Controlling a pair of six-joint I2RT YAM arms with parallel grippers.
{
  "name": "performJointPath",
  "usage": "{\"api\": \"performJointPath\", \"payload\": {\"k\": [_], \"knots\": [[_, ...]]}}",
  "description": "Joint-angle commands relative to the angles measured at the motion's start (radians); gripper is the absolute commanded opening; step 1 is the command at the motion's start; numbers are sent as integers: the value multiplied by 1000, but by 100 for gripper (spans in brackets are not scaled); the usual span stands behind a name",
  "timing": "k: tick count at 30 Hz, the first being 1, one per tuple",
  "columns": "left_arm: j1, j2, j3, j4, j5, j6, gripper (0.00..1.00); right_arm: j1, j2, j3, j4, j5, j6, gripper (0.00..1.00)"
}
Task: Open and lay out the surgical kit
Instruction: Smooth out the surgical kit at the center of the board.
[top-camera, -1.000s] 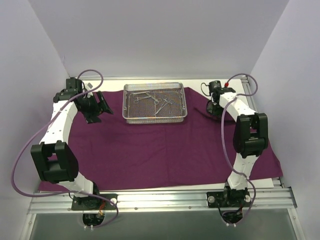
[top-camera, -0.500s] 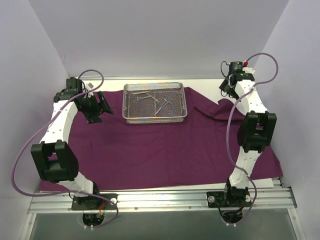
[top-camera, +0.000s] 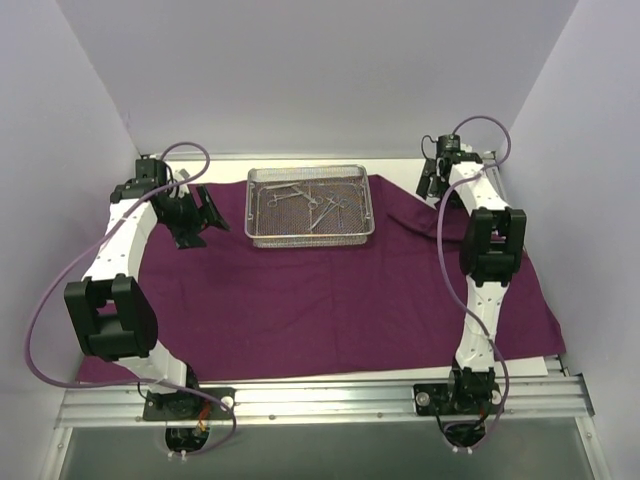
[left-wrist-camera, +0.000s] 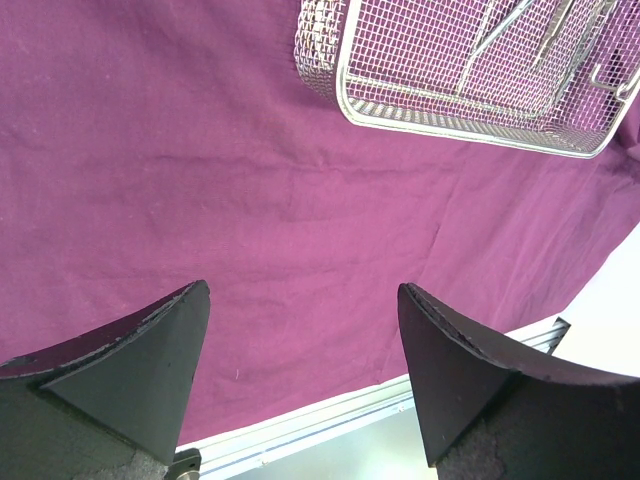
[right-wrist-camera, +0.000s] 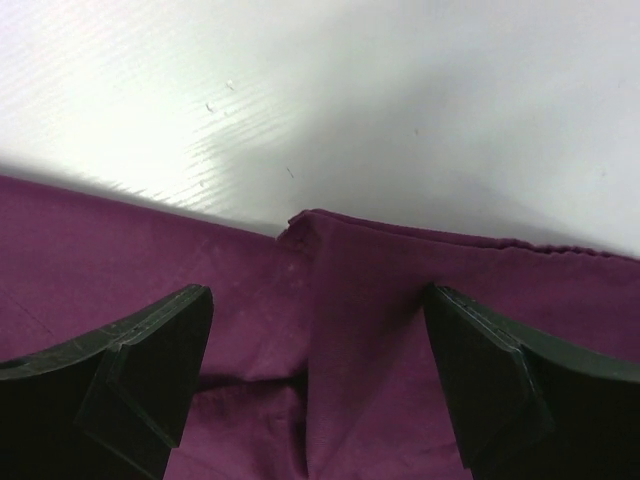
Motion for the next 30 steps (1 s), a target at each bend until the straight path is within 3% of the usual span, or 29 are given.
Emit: {"api": "performJointPath", "payload": {"k": [1,8,14,18,20,21,24,30], "knots": [[-1,3,28,10,16,20,85,-3,15,41,4,-11,-51,90],[-1,14,28,13,20,15,85,-4,74,107,-88,81,-28,79],[-1,20,38,12,22,10,85,1,94,113,-168,153,14,54],[-1,29,43,16,22,7,85,-1,75,112,-182,227,40,25],[-1,31,48,13,24,3,85,-9,62,115,-168,233,49,19],[-1,31,48,15,25,1,85,-10,51,123,-168,238,54,10],[-1,26,52,16,24,-3,85,-15,23,147,-145,277,66,2],[-3,28,58,13,25,-10,85,-84,8,216,-21,322,92,3]]}}
